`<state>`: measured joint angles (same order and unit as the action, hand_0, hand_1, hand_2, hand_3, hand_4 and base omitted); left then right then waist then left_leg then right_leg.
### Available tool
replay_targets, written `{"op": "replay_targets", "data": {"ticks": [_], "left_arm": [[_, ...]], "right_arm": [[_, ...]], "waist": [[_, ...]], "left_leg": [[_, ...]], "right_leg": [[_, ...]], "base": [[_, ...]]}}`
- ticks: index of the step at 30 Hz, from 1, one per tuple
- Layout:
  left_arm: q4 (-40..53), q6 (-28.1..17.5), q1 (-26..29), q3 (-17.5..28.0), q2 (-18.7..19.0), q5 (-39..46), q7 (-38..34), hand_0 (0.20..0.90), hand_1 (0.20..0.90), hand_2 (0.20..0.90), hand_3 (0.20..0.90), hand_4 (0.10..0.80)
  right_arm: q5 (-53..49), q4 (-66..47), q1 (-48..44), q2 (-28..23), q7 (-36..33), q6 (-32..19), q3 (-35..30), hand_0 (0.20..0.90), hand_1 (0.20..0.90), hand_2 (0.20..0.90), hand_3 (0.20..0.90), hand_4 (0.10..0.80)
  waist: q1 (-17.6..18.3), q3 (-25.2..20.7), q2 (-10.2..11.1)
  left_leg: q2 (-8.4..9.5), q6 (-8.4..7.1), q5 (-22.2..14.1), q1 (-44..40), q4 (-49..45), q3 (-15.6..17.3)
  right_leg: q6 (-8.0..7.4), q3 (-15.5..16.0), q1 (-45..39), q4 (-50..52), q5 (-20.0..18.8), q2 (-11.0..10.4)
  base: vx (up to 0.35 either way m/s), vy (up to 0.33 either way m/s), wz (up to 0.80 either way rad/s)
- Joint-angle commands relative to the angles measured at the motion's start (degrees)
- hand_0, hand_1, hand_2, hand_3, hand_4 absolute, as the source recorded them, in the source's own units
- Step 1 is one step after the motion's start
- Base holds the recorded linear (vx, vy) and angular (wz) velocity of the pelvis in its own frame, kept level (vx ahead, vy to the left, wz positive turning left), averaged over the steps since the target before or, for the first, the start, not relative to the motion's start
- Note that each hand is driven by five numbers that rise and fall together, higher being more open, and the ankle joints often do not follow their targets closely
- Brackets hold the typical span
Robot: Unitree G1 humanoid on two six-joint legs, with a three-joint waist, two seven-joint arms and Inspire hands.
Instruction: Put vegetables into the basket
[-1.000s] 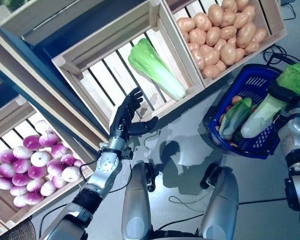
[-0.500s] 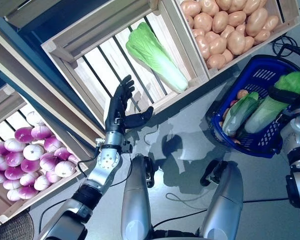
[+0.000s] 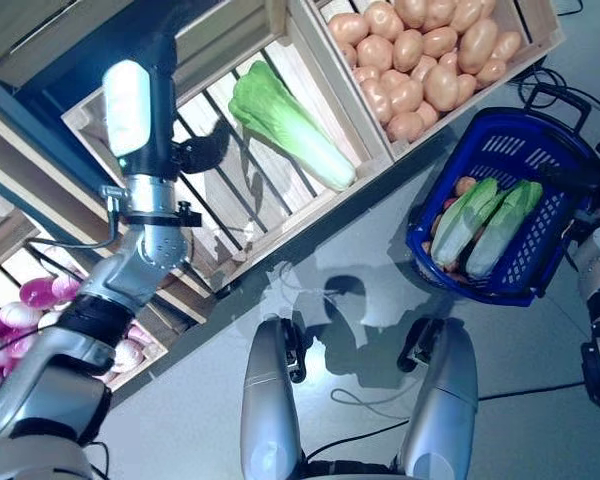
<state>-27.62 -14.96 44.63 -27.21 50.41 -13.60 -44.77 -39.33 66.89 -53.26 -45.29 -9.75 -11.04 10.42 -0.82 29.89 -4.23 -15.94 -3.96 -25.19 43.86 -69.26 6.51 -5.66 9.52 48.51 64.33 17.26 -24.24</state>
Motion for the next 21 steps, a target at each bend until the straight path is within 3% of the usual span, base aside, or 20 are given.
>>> {"op": "replay_targets", "data": {"ticks": [1,5,6,13,21], "left_arm": [[-3.99,3.06,8.64,-3.12,6.50,-13.47,-6.15,0.900,0.900,0.900,0.900,0.800],[-10.13,5.69,15.46,-12.36,8.57,-18.97,-2.67,0.900,0.900,0.900,0.900,0.800],[-13.34,6.49,18.30,-17.20,8.42,-20.15,-0.19,0.900,0.900,0.900,0.900,0.800],[-22.16,7.47,25.92,-30.05,5.64,-21.06,8.12,0.900,0.900,0.900,0.900,0.800],[-26.71,5.11,28.14,-32.14,3.84,-18.03,8.55,0.900,0.900,0.900,0.900,0.800]], "right_arm": [[-4.78,-3.02,-2.56,-4.56,4.59,-3.63,2.00,0.900,0.900,0.900,0.900,0.800],[-3.37,-2.18,-4.37,-4.80,7.22,-3.28,4.22,0.900,0.900,0.900,0.900,0.800],[-4.68,-1.07,-5.56,-4.74,7.97,-3.25,6.50,0.900,0.900,0.900,0.900,0.800],[-7.49,2.72,-8.94,-4.41,10.66,-2.64,9.66,0.900,0.900,0.900,0.900,0.800],[-9.53,3.38,-10.53,-4.09,11.28,-2.57,11.04,0.900,0.900,0.900,0.900,0.800]], "waist": [[0.54,-4.87,1.00],[1.53,-5.10,1.02],[2.15,-5.08,0.99],[4.14,-4.21,0.85],[4.86,-2.84,0.97]], "left_leg": [[-2.17,-4.09,2.42,-2.98,9.00,-2.09],[-2.94,-4.27,2.03,-2.22,7.94,-1.64],[-3.22,-4.27,1.87,-1.55,7.15,-1.49],[-3.68,-4.63,1.54,0.99,5.55,-0.86],[-4.41,-5.40,1.34,4.44,3.88,-0.74]], "right_leg": [[-2.01,-3.24,-5.51,-2.87,1.47,-1.38],[-2.43,-3.74,-4.66,-2.45,1.41,-1.44],[-2.60,-4.07,-3.95,-2.10,1.28,-1.42],[-3.61,-5.41,-1.61,-2.24,0.32,-0.98],[-4.59,-6.31,1.39,-2.43,-0.95,-1.11]], "base": [[0.015,0.058,-0.11],[-0.009,0.085,-0.04],[-0.032,0.105,-0.06],[-0.025,0.089,-0.16],[-0.060,0.043,-0.10]]}}
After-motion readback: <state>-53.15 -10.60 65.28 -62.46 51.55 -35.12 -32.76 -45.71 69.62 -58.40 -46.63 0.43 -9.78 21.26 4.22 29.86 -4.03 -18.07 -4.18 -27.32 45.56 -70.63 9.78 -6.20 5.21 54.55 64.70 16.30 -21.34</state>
